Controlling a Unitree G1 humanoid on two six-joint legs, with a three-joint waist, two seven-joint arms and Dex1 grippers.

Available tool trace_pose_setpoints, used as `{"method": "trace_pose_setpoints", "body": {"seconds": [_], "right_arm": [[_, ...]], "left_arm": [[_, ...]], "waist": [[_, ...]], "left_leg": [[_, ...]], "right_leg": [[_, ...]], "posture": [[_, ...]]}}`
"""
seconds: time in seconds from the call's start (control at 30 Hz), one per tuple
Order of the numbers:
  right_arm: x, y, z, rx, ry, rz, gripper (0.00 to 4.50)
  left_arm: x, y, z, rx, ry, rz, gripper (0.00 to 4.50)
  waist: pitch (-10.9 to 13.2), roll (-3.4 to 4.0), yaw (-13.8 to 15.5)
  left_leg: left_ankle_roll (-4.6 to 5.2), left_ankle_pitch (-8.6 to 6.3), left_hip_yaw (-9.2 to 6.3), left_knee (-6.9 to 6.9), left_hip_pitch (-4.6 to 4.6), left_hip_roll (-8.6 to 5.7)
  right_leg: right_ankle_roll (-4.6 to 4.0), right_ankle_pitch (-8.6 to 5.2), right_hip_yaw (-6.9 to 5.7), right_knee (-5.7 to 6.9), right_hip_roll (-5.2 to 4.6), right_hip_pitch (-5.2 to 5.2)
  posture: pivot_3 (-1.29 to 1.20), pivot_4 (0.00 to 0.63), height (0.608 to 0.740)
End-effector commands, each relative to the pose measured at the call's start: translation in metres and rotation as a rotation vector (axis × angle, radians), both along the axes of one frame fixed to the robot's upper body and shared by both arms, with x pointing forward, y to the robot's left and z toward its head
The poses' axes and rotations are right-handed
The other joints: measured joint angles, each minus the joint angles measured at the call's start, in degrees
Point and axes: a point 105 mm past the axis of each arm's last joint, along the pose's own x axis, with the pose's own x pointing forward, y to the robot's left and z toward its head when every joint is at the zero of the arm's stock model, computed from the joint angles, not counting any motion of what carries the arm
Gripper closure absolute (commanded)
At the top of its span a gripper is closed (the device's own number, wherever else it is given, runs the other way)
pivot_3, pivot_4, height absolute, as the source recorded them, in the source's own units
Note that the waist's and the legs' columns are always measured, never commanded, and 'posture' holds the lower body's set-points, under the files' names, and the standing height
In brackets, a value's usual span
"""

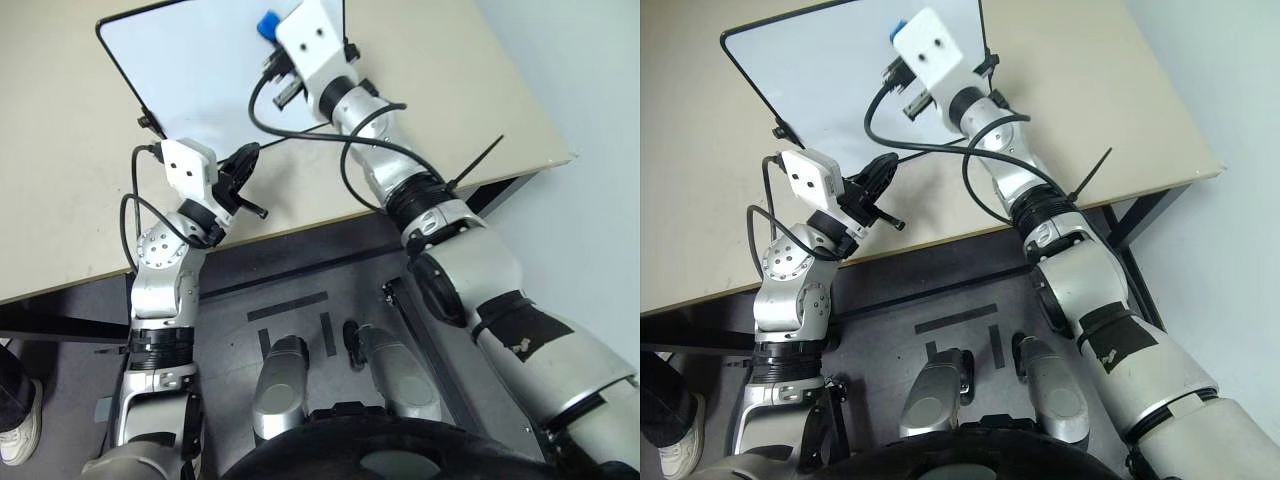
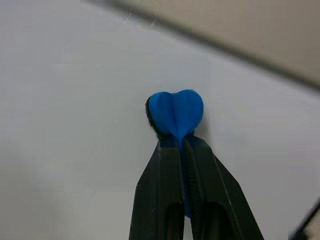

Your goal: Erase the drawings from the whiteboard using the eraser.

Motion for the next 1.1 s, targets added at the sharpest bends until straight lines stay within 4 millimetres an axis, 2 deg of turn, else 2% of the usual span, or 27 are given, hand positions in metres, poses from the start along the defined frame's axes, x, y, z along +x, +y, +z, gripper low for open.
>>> {"method": "trace_pose_setpoints", "body": {"seconds": [0.03,0.1,0.27,0.4,0.47,0.53,0.77,0.9,1.1], "right_arm": [[-0.014,-0.007,-0.007,0.005,-0.009,0.084,4.49],[-0.019,-0.022,-0.016,0.003,0.005,0.080,4.49],[-0.032,-0.077,-0.042,-0.021,0.079,0.005,4.49],[-0.042,-0.111,-0.045,-0.007,0.146,-0.051,4.49],[-0.047,-0.116,-0.044,-0.010,0.166,-0.054,4.49],[-0.050,-0.116,-0.041,-0.018,0.174,-0.051,4.49],[-0.051,-0.114,-0.045,-0.021,0.196,-0.052,4.49],[-0.050,-0.112,-0.045,-0.016,0.194,-0.070,4.49],[-0.045,-0.117,-0.052,-0.038,0.234,-0.109,4.49]], "left_arm": [[-0.002,0.001,0.013,0.010,-0.055,0.009,4.50],[-0.002,0.000,0.013,0.010,-0.055,0.008,4.50],[0.002,-0.003,0.015,0.010,-0.056,0.000,4.50],[0.005,0.003,0.019,0.016,-0.059,0.002,4.50],[0.005,0.005,0.018,0.023,-0.055,0.006,4.50],[0.005,0.005,0.019,0.023,-0.055,0.003,4.50],[-0.001,-0.003,0.018,0.022,-0.045,-0.016,4.50],[0.003,0.000,0.023,0.039,-0.045,-0.025,4.50],[0.013,-0.011,0.024,0.046,-0.047,-0.070,4.50]], "waist": [[0.0,-0.03,0.0],[0.0,-0.03,0.2],[0.0,-0.03,0.6],[0.0,-0.03,0.6],[0.0,-0.04,0.2],[0.0,-0.04,0.0],[0.0,-0.03,0.0],[0.0,-0.03,0.2],[0.0,-0.03,0.7]], "left_leg": [[0.00,0.00,-0.01,0.00,0.01,0.00],[-0.03,-0.02,0.01,0.02,0.00,0.00],[-0.13,-0.08,0.05,0.09,-0.05,0.00],[-0.14,-0.09,0.07,0.14,0.02,-0.01],[-0.14,-0.09,0.07,0.14,0.09,-0.01],[-0.12,-0.08,0.06,0.11,0.16,-0.01],[-0.02,-0.01,0.01,0.10,0.77,-0.03],[-0.01,-0.01,-0.01,0.10,0.77,-0.03],[-0.05,-0.05,0.01,0.08,0.74,-0.03]], "right_leg": [[0.08,0.06,0.00,0.00,0.00,0.02],[-0.04,0.19,-0.01,0.04,-0.01,0.03],[0.12,0.08,-0.01,-0.01,-0.07,0.09],[0.20,0.04,0.00,-0.14,-0.09,0.25],[0.21,0.06,0.00,-0.18,-0.07,0.30],[0.68,-0.13,0.01,-0.20,-0.03,0.36],[0.71,0.00,0.01,-0.35,0.02,0.92],[0.61,0.02,0.00,-0.74,0.02,1.01],[0.68,0.09,0.01,-1.01,-0.05,1.09]], "posture": [[0.00,0.150,0.740],[0.00,0.150,0.740],[0.00,0.150,0.740],[0.00,0.150,0.740],[0.00,0.150,0.740],[0.00,0.150,0.740],[0.00,0.150,0.740],[0.00,0.150,0.740],[0.00,0.150,0.740]]}}
